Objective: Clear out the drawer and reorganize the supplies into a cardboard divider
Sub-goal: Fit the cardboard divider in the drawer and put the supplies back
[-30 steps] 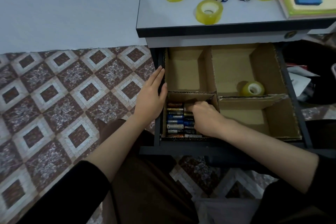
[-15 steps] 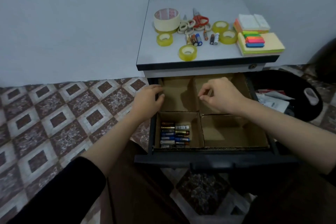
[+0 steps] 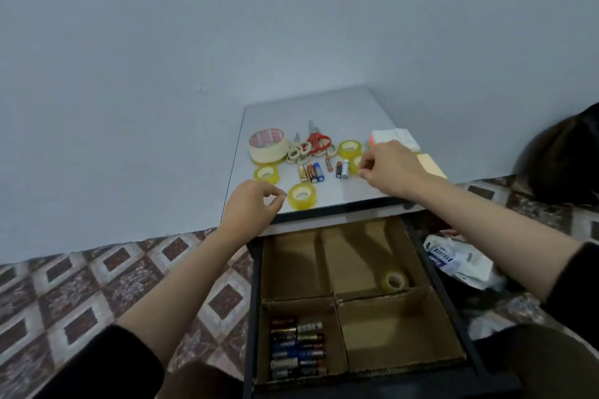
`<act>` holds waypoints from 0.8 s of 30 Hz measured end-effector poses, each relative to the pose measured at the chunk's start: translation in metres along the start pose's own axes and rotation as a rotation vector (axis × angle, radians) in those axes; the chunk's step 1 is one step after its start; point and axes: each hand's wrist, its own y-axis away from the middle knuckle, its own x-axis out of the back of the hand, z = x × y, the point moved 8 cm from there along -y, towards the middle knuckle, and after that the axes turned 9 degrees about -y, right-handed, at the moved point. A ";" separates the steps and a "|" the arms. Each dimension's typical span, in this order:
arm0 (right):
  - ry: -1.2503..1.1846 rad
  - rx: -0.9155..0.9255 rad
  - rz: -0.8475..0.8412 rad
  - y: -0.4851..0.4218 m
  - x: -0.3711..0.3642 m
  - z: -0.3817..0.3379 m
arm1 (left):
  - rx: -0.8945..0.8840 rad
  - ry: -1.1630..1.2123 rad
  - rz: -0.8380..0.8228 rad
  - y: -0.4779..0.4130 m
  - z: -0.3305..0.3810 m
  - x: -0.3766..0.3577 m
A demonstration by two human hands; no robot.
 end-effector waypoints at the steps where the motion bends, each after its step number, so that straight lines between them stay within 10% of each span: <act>1: 0.008 -0.006 -0.001 -0.006 0.000 0.003 | -0.004 -0.002 -0.002 -0.006 0.002 0.001; 24: 0.136 -0.079 -0.315 -0.092 -0.063 0.025 | 0.003 0.076 -0.249 -0.101 0.003 -0.055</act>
